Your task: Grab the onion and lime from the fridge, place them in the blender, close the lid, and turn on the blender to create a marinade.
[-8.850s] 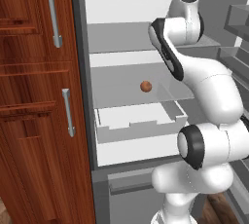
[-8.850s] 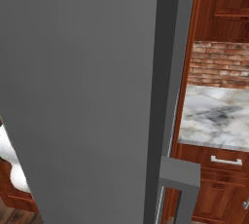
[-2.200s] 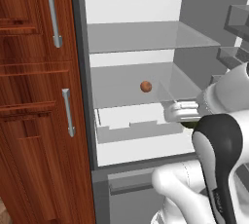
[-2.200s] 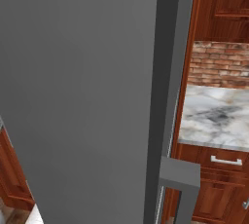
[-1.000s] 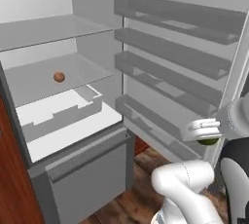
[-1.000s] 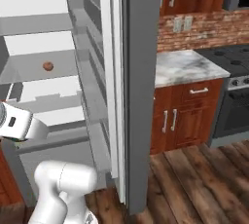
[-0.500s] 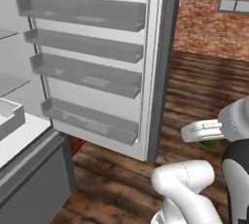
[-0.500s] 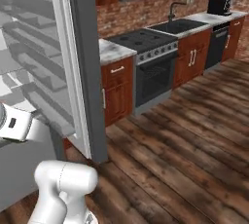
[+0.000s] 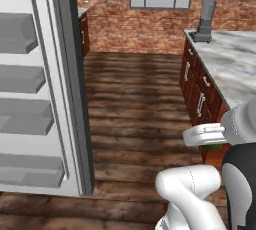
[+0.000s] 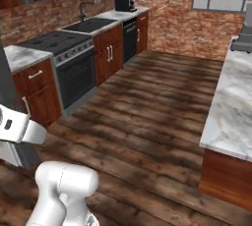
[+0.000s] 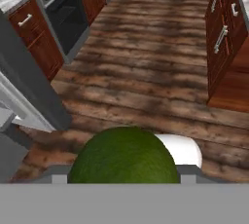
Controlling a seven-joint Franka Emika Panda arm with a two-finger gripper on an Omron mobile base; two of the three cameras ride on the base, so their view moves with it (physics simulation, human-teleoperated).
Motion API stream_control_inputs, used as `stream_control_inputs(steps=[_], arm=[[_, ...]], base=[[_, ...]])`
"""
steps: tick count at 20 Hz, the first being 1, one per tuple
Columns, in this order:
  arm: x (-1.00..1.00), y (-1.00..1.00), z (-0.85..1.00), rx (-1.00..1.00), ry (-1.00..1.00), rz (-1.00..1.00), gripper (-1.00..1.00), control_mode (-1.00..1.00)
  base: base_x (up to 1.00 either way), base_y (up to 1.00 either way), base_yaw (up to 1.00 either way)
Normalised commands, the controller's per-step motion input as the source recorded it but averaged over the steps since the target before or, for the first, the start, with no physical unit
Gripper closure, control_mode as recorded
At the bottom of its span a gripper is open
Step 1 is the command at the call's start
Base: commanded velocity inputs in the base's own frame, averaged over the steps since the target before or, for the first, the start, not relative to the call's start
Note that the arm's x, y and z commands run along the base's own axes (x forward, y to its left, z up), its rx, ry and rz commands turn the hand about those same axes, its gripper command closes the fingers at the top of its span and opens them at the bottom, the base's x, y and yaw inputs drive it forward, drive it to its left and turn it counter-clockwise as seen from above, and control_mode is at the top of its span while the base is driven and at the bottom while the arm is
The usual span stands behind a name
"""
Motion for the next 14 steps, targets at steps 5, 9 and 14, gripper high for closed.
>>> stream_control_inputs(steps=[5,9,14], arm=[[0.0,0.0,0.0,0.0,0.0,0.0,1.0,1.0],[0.0,0.0,0.0,0.0,0.0,0.0,1.0,1.0],[0.0,0.0,0.0,0.0,0.0,0.0,1.0,1.0]], base=[[1.0,-0.49,-0.25],[1.0,-0.28,-0.15],[1.0,-0.2,-0.16]])
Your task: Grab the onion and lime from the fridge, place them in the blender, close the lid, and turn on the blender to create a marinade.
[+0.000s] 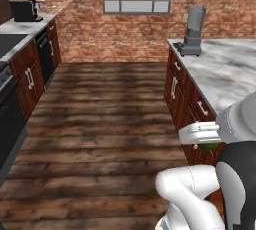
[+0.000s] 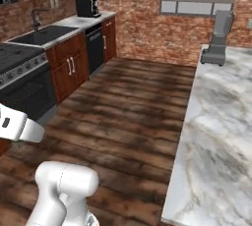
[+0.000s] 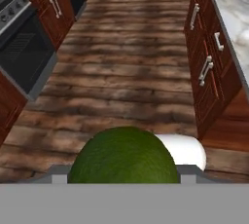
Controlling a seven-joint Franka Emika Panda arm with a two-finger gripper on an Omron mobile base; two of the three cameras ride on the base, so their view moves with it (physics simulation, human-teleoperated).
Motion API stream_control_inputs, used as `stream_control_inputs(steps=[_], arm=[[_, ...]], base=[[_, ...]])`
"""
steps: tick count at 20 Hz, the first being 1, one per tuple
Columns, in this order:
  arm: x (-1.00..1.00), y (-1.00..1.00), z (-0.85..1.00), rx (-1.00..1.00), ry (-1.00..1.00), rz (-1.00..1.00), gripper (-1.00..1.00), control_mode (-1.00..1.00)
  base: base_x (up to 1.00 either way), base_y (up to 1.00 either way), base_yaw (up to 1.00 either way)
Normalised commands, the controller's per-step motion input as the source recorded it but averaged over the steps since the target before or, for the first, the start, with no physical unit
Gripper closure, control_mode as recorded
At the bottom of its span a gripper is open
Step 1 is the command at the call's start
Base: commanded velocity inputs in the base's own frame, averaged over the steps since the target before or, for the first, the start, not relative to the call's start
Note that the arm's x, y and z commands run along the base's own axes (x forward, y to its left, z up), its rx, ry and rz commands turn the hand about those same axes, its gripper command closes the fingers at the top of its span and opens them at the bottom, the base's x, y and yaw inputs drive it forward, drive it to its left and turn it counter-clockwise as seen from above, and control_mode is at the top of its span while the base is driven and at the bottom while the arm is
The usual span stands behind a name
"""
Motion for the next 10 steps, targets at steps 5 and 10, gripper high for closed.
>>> stream_control_inputs(steps=[5,10], arm=[[0.0,0.0,0.0,0.0,0.0,0.0,1.0,1.0],[0.0,0.0,0.0,0.0,0.0,0.0,1.0,1.0]], base=[[1.0,-0.25,-0.14],[1.0,-0.16,-0.14]])
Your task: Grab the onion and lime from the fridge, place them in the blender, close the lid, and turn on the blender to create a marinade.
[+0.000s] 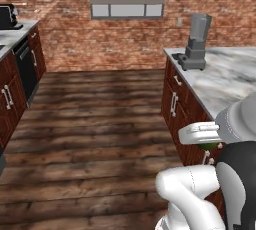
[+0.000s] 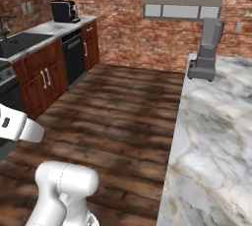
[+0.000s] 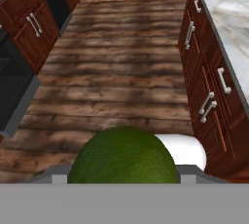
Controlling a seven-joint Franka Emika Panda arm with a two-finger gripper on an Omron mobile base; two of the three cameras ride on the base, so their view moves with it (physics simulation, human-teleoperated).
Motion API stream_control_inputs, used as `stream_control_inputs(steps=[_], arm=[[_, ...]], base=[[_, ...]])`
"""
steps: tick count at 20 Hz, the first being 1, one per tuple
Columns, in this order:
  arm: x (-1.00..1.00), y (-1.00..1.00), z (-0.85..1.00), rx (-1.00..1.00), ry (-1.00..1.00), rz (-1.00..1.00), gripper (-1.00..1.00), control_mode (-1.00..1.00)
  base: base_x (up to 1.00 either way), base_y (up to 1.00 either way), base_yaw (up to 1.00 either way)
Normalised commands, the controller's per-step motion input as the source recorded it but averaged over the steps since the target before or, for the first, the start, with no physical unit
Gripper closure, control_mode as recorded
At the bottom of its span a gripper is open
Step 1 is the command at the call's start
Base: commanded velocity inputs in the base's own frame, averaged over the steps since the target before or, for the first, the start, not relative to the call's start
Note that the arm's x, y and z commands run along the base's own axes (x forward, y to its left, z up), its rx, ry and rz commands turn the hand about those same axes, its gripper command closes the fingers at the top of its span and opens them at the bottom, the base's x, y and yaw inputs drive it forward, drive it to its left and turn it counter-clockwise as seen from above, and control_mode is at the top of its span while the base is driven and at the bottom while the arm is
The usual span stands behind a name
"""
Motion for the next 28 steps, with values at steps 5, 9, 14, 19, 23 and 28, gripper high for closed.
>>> stream_control_inputs(steps=[5,9,14,19,23,28], arm=[[0.0,0.0,0.0,0.0,0.0,0.0,1.0,1.0],[0.0,0.0,0.0,0.0,0.0,0.0,1.0,1.0],[0.0,0.0,0.0,0.0,0.0,0.0,1.0,1.0],[0.0,0.0,0.0,0.0,0.0,0.0,1.0,1.0],[0.0,0.0,0.0,0.0,0.0,0.0,1.0,1.0],[0.0,0.0,0.0,0.0,0.0,0.0,1.0,1.0]], base=[[1.0,-0.09,-0.13],[1.0,0.0,-0.16],[1.0,0.01,-0.2],[1.0,0.22,-0.29],[1.0,0.3,-0.41],[1.0,0.41,-0.49]])
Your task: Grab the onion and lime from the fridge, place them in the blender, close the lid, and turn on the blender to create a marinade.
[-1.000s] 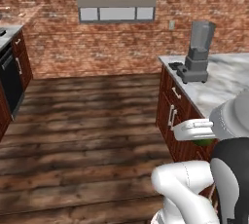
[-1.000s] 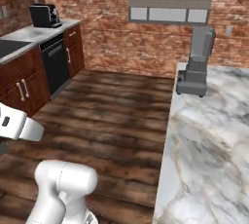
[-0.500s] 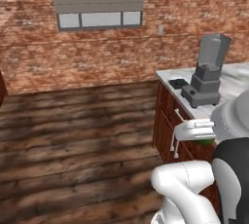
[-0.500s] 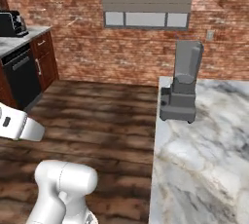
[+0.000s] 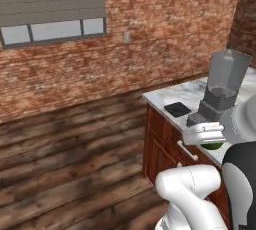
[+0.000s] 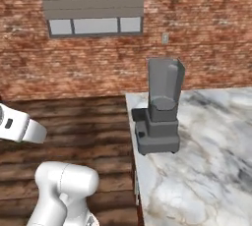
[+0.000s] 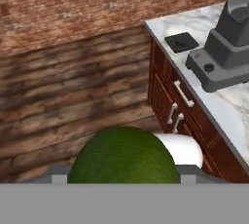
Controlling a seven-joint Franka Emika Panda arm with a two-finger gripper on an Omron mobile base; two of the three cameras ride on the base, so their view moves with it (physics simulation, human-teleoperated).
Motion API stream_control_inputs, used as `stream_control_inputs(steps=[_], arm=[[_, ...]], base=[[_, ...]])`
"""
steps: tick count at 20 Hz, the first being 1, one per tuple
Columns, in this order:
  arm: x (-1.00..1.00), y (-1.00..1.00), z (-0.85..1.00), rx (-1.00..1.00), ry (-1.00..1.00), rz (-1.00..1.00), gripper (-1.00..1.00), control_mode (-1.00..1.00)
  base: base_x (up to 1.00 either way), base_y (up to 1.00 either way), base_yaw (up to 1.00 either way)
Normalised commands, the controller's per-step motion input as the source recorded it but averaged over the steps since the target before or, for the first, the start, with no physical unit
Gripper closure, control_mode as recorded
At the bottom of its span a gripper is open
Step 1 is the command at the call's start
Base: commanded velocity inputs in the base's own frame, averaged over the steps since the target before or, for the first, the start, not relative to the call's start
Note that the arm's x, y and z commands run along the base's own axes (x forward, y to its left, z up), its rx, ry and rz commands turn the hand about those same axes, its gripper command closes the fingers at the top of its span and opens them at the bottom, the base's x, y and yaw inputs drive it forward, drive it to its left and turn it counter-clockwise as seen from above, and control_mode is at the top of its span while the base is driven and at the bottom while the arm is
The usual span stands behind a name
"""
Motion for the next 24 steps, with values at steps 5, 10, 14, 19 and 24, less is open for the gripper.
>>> stream_control_inputs(steps=[5,10,14,19,24], arm=[[0.0,0.0,0.0,0.0,0.0,0.0,1.0,1.0],[0.0,0.0,0.0,0.0,0.0,0.0,1.0,1.0],[0.0,0.0,0.0,0.0,0.0,0.0,1.0,1.0],[0.0,0.0,0.0,0.0,0.0,0.0,1.0,1.0],[0.0,0.0,0.0,0.0,0.0,0.0,1.0,1.0]], base=[[1.0,0.53,-0.56],[0.79,0.47,-0.68],[0.23,0.16,-0.84],[0.49,0.08,-0.72],[0.45,-0.1,-0.41]])
